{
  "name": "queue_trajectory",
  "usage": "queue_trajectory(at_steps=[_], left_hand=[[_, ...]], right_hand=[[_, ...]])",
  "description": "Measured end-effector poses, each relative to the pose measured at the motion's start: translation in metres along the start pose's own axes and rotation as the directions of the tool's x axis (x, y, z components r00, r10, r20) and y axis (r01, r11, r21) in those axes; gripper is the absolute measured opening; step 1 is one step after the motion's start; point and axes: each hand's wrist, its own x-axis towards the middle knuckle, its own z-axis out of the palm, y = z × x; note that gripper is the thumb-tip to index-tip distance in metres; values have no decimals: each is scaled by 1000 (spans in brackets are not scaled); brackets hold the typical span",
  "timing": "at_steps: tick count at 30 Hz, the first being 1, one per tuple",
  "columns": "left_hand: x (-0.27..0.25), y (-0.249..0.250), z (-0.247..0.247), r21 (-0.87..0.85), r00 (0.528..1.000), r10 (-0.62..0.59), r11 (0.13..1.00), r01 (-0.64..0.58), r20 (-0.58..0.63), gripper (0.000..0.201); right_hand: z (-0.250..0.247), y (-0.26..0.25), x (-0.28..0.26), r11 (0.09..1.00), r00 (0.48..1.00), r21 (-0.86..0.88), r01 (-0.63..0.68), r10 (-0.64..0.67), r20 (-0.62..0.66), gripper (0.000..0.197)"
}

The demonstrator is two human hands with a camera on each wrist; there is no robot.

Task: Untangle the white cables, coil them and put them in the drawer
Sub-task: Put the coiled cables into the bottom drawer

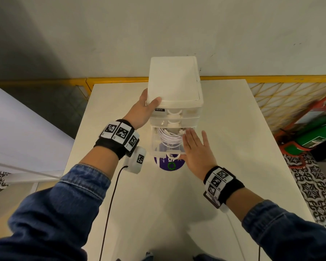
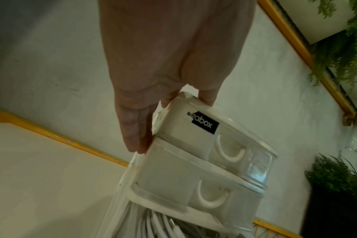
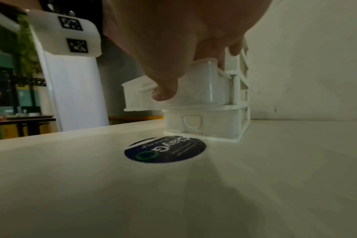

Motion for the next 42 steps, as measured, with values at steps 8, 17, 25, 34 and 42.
queue_trajectory(at_steps=[8,17,25,34,42], left_hand=[[-1,2,-2,50,1000,-4,999,2,29,56],[-1,4,-4,65,999,-9,998,7,35,54],[-4,4,-4,66,999,-15,998,13,33,55],[-4,-1,-4,39,999,-24,999,22,48,55],[-1,-6,-2,43,1000,-17,999,16,23,56]], right_hand=[[-12,7,20,996,993,-57,-67,61,-101,71],[-18,12,29,998,997,-41,-44,46,66,69],[-19,20,25,923,984,377,-84,136,-113,41],[6,24,40,264,794,829,-493,527,304,110],[7,27,52,215,875,911,-352,421,239,62]])
